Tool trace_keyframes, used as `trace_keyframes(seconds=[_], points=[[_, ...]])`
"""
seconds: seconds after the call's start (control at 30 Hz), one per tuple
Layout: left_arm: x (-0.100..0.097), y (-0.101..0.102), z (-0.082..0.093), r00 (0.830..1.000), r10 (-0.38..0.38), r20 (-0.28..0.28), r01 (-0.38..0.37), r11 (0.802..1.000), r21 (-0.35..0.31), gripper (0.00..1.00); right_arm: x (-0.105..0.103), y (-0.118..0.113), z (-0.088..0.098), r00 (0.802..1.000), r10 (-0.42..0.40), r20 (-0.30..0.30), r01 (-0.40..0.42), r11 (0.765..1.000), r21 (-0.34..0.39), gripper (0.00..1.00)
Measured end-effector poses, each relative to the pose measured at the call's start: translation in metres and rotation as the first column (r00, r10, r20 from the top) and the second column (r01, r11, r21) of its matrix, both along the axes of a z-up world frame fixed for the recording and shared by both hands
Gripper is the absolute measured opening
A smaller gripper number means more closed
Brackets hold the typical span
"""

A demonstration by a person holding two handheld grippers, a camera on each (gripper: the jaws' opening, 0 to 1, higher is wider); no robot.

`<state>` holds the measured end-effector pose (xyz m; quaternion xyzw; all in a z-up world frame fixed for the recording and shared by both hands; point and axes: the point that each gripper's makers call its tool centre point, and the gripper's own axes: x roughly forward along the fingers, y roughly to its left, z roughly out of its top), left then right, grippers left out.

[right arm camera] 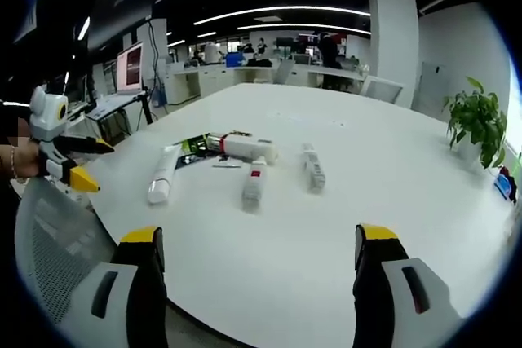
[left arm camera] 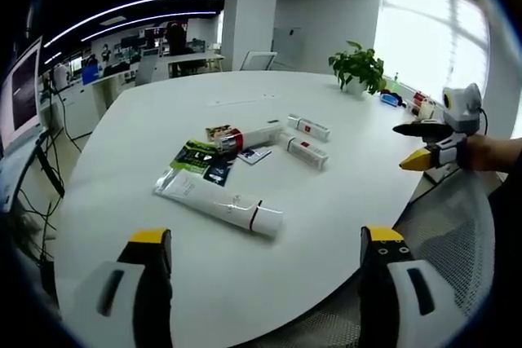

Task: Arrange the skincare products in the storage area until every visible bottle or jar stands upright without overlapping.

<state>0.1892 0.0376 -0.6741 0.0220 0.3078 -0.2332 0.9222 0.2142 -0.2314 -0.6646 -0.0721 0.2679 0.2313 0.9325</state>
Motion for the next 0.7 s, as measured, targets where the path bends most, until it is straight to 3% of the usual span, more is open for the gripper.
trace_keyframes(seconds=[0.33,0.7], points=[[0.001,0.002,-0.001,1.0,0.0,0.002,0.0,1.0,-0.005,0.9,0.017,0.0,0.007,0.999,0.04,0.003,-0.04,0.999,-0.03,0.97],[0.002,0.003,0.0,1.0,0.011,0.004,-0.01,1.0,-0.012,0.9,0.055,0.012,0.028,0.989,0.143,0.042,-0.139,0.987,-0.079,0.96]])
